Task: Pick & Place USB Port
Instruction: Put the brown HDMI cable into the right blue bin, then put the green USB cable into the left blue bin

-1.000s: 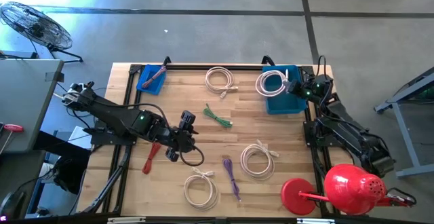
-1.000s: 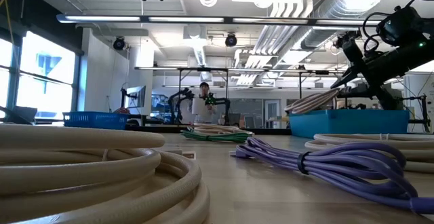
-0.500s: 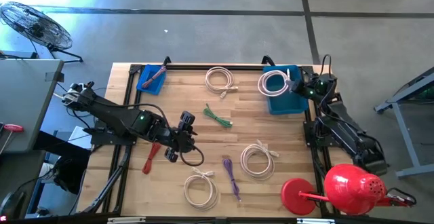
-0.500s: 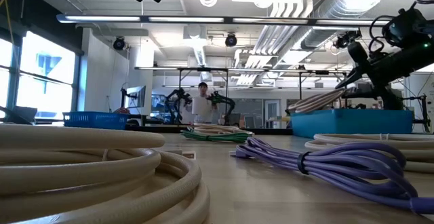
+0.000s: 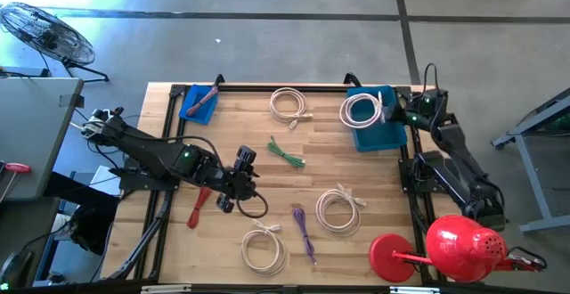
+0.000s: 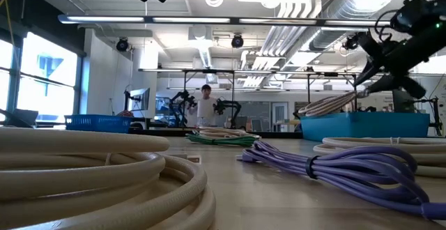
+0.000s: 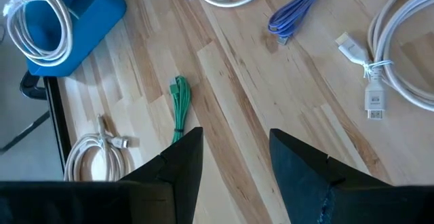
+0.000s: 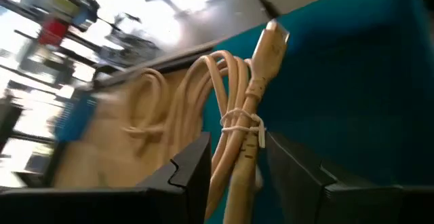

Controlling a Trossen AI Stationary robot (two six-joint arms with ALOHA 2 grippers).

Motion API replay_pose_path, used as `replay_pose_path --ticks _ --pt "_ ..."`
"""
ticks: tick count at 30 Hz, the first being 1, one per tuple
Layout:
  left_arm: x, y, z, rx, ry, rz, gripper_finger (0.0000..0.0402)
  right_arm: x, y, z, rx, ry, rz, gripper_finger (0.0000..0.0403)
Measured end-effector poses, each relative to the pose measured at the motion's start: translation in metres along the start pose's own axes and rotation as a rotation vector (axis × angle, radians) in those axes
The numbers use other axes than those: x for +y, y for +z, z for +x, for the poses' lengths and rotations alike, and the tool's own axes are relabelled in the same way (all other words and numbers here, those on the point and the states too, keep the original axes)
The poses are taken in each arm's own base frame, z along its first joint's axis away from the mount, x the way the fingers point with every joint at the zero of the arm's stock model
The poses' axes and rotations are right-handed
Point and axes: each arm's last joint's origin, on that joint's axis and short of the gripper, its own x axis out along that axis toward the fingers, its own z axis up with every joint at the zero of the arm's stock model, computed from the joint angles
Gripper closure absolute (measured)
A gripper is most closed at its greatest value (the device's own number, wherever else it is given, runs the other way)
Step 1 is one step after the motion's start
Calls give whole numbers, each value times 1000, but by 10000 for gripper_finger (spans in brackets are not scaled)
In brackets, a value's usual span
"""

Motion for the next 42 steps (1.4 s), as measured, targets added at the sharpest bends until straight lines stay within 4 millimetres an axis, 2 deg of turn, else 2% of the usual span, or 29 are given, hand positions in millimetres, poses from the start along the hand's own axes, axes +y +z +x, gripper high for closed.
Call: replay_pose_path --ticks 8,18,22,29,35,39,42 --pt "1 0 0 5 22 0 238 18 8 -34 5 -366 -123 270" --pt "1 0 0 1 24 -2 238 27 5 -40 -11 -288 -141 270" --pt "1 0 0 3 24 0 238 33 1 -39 46 -164 -214 270" --pt "2 -1 0 24 60 8 238 50 -10 -46 157 230 -395 270" --pt "2 -2 0 31 73 9 238 58 -28 -57 249 511 -427 270" --pt "2 -2 0 32 73 9 238 58 -39 -66 239 625 -495 270" --pt "2 -2 0 32 73 9 238 59 -44 -74 154 716 -545 270"
